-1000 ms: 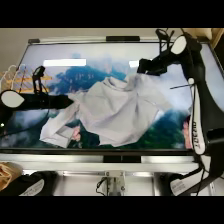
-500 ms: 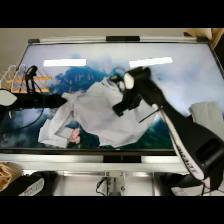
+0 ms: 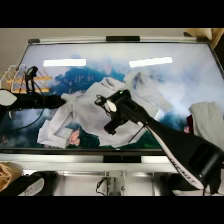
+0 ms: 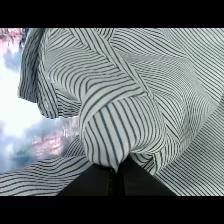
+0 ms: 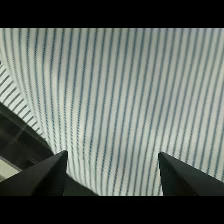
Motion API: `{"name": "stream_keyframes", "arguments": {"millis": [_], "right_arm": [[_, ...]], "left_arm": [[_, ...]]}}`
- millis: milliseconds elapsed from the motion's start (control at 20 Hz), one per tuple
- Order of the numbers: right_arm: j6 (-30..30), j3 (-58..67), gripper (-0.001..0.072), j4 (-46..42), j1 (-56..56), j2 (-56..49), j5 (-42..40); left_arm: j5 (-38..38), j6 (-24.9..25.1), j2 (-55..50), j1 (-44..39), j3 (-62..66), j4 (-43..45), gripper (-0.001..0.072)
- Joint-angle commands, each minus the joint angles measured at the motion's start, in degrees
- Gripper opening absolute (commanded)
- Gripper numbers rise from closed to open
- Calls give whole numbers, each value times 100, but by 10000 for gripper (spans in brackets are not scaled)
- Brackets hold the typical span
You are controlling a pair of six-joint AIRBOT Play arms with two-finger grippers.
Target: Fold the shirts.
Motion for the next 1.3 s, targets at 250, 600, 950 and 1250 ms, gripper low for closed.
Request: {"name": "stream_keyframes", "arguments": {"millis": [250, 600, 950, 1250], "right_arm": [[699, -393, 674, -1023, 992, 116, -275], [1366, -726, 670, -1650, 1027, -125, -767], [2577, -719, 75, -3008, 1027, -162, -870], [2087, -693, 75, -4664, 1027, 1266, -1029]], "left_arm": [[-15, 15, -199, 13, -7, 262, 53], [4, 15, -212, 13, -7, 262, 54], [4, 15, -212, 13, -4, 256, 54], [55, 542, 157, 13, 422, -745, 53]]}}
